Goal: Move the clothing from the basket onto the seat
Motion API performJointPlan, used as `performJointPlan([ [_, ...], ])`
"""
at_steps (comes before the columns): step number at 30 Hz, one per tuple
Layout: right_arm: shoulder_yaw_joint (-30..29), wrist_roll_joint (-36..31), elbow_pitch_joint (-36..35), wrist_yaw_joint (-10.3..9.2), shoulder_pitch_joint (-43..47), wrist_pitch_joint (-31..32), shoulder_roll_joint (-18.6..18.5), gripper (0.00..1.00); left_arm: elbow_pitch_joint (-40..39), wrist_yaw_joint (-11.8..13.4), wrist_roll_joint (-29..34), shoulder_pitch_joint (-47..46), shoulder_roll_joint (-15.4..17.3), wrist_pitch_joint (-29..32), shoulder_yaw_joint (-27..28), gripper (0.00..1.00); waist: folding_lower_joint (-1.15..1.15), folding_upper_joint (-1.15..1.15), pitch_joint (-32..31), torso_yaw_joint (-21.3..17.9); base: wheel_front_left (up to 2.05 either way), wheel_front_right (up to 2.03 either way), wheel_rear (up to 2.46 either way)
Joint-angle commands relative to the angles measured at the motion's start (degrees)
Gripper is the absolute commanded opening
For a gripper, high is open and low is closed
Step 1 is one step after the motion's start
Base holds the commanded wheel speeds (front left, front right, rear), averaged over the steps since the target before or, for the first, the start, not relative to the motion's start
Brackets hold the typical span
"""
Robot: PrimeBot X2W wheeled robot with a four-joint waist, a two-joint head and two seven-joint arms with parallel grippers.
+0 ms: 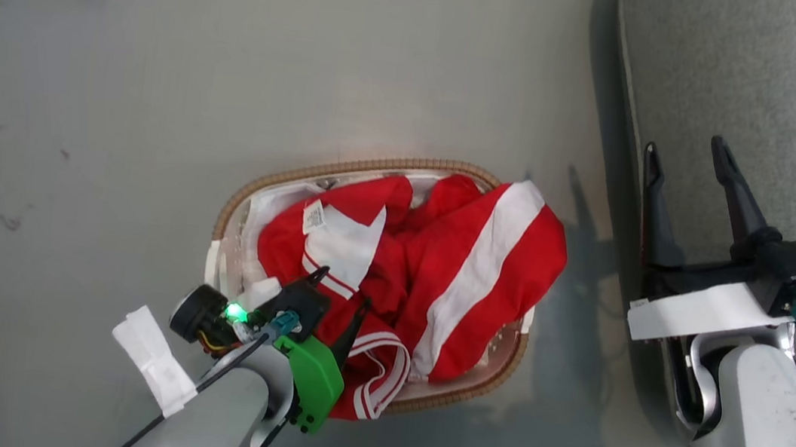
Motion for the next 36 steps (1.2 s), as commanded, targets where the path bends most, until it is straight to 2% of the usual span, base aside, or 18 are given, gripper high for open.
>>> performJointPlan([
  [1, -0.1, 0.4, -0.4, -0.02, -1.2, -0.1, -0.2, 1.00, 1.1, 0.2, 1.0, -2.3, 0.4, 0.0, -0.7, 1.00, -0.01, 0.00, 7.0, -2.5, 0.00, 0.00, 0.00],
  [10, 0.9, 2.4, -0.8, -0.03, -3.4, -0.1, -0.2, 1.00, 7.8, 0.9, 0.6, -6.7, 0.4, 0.0, -4.0, 1.00, -0.01, 0.00, 11.8, -4.3, 0.00, 0.00, 0.00],
  [18, 1.5, 3.1, -0.7, -0.03, -3.9, -0.1, -0.2, 1.00, 13.5, 6.2, -0.5, -9.1, 0.4, 0.0, -3.6, 1.00, -0.01, 0.00, 12.4, -5.0, 0.00, 0.00, 0.00],
  [24, 1.8, 3.6, -0.8, -0.03, -4.1, -0.1, -0.2, 1.00, 14.4, 8.6, -1.6, -9.8, 0.4, 0.0, -2.0, 0.99, -0.01, 0.00, 12.3, -5.0, 0.00, 0.00, 0.00],
  [25, 1.9, 3.7, -0.7, -0.03, -4.0, -0.1, -0.2, 1.00, 14.5, 8.7, -1.9, -9.8, 0.4, 0.0, -1.8, 0.83, -0.01, 0.00, 12.2, -5.0, 0.00, 0.00, 0.00],
  [26, 2.1, 3.7, -0.7, -0.03, -4.0, -0.1, -0.2, 1.00, 14.6, 8.8, -2.2, -9.8, 0.4, 0.0, -1.6, 0.57, -0.01, 0.00, 12.1, -5.1, 0.00, 0.00, 0.00],
  [27, 2.2, 3.8, -0.6, -0.03, -4.0, -0.1, -0.2, 1.00, 14.8, 8.7, -2.3, -9.7, 0.4, 0.0, -1.4, 0.43, -0.01, 0.00, 12.0, -5.1, 0.00, 0.00, 0.00],
  [29, 2.4, 3.9, -0.4, -0.03, -3.8, -0.1, -0.2, 1.00, 15.0, 8.6, -2.7, -9.6, 0.4, 0.0, -1.2, 0.03, -0.01, 0.00, 11.7, -5.2, 0.00, 0.00, 0.00],
  [30, 2.5, 3.9, -0.2, -0.03, -3.7, -0.1, -0.2, 1.00, 15.1, 8.4, -2.9, -9.3, 0.4, 0.0, -1.1, 0.00, -0.01, 0.00, 11.3, -5.2, 0.00, 0.00, 0.00],
  [36, 2.6, 3.3, 0.7, -0.03, -2.4, -0.1, -0.2, 1.00, 13.5, 7.9, -3.4, -7.3, 0.4, 0.0, -1.0, 0.00, -0.01, 0.00, 8.2, -4.9, 0.00, 0.00, 0.00],
])
